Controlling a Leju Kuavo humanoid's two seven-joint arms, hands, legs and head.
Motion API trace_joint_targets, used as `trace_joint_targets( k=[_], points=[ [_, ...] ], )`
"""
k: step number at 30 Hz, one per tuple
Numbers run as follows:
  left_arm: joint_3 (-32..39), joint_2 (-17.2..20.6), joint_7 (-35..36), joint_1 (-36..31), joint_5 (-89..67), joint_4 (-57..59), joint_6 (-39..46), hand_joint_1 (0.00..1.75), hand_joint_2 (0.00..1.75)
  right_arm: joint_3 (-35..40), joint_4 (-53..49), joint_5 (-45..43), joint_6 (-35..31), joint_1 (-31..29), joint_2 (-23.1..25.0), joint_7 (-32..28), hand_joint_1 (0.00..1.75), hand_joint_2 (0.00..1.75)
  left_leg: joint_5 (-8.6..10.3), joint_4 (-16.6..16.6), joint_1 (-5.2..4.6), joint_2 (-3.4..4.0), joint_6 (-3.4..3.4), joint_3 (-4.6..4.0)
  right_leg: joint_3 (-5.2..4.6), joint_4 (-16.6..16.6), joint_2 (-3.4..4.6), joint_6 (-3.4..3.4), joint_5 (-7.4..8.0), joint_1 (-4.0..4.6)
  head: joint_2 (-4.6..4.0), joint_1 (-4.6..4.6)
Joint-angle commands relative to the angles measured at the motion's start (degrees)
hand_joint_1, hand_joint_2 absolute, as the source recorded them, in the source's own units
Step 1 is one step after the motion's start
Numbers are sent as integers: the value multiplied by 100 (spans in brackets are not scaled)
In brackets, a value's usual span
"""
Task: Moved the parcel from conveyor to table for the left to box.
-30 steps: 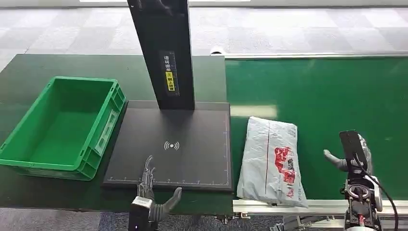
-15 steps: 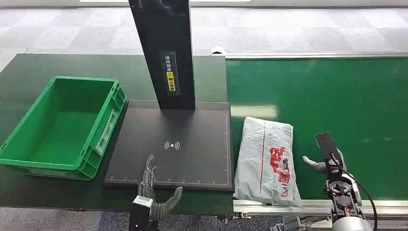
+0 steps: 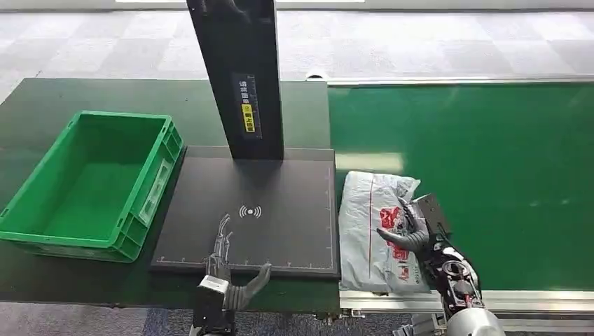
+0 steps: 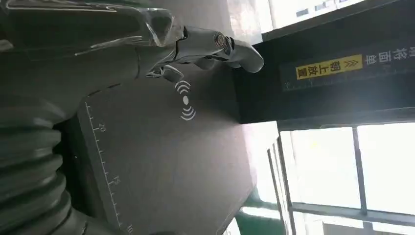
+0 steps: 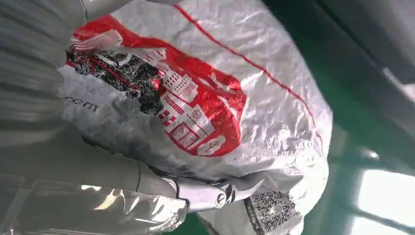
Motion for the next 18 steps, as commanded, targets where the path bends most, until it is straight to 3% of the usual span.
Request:
trace_joint_targets(
  k=[1,4,6,7,8,10,18],
  points=[
    [-156,-190,9,-203,-2,535,-176,0,175,400,491,-661,1227,-106,942,-227,0,175,-5,-5,4,38,-11,11,1,-7,33,1,5,3,0,0],
    [-196,-192,9,-271,25,613,-217,0,175,639,470,-771,1394,-95,1009,-185,0,175,-2,-9,4,31,-14,12,1,-9,29,-1,4,3,0,0],
    [-203,-196,9,-311,51,643,-222,0,175,780,559,-791,1122,-122,1018,164,0,175,-1,-9,5,28,-15,13,2,-11,26,0,4,4,0,0],
    [-212,-195,9,-328,58,658,-229,0,175,830,598,-807,940,-128,1007,364,56,175,1,-13,6,28,-19,15,3,-13,24,1,6,5,0,-2],
    [-193,-203,9,-348,98,689,-203,0,175,773,735,-902,380,-144,994,1126,175,175,-3,-2,8,29,-9,9,-2,-4,29,-1,3,8,0,0],
    [-180,-207,9,-374,128,722,-186,0,175,865,798,-874,-65,-122,936,1591,175,175,-6,-7,8,44,-15,18,3,-8,42,-1,4,9,0,0],
    [-128,-199,9,-317,212,671,-15,0,175,955,742,-823,-767,-77,784,1892,175,175,-15,-13,14,92,-39,62,29,-17,89,-13,15,17,0,0]
  ],
)
